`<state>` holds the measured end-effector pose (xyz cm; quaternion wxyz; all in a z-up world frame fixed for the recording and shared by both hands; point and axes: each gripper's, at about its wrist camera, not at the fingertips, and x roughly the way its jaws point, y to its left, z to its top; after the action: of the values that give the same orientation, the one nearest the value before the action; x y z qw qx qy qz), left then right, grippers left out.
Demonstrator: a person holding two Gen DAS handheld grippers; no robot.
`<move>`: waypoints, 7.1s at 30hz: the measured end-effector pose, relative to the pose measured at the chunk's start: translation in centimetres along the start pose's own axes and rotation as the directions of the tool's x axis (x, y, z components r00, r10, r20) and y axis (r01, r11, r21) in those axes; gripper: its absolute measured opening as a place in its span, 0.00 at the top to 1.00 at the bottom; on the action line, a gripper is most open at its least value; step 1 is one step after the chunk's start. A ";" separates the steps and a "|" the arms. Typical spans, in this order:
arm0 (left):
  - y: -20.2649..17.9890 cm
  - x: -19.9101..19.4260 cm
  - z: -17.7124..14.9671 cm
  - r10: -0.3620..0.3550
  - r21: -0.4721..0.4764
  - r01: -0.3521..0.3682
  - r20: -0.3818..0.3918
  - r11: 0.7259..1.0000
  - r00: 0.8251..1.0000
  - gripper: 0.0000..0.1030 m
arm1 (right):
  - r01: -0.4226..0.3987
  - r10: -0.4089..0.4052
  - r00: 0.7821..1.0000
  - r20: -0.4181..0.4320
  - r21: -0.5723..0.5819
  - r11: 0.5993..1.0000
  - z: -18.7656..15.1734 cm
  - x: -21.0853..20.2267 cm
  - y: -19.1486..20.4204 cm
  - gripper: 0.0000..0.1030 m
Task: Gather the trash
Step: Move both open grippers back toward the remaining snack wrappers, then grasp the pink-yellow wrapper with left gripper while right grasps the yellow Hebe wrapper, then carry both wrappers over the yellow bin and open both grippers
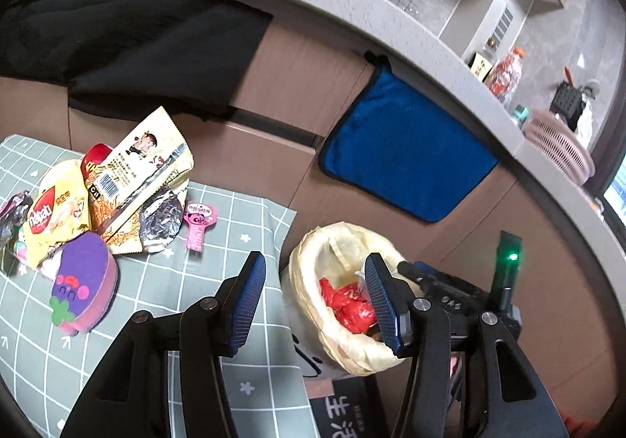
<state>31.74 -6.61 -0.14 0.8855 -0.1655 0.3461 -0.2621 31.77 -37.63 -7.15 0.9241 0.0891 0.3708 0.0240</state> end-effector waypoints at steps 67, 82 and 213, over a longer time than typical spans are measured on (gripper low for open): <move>31.1 -3.5 -1.7 0.473 -0.481 -0.438 -0.055 0.759 0.879 0.70 | -0.298 0.258 0.952 -0.163 -0.320 0.899 -0.4 5.7 25.0 0.61; 22.7 -12.5 -5.6 0.407 -0.310 -0.371 0.057 0.875 0.912 0.72 | -0.400 0.335 0.892 -0.302 -0.187 0.897 -2.4 12.6 29.6 0.61; -5.8 13.0 -1.8 0.093 0.176 -0.058 -0.196 0.983 0.976 0.51 | -0.011 0.006 0.999 -0.050 -0.095 0.995 -0.5 3.7 -1.1 0.87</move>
<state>36.55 -19.07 -5.51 0.8656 -0.0489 0.4174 -0.2722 34.03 -38.23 -10.23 0.9177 0.0456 0.3917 0.0478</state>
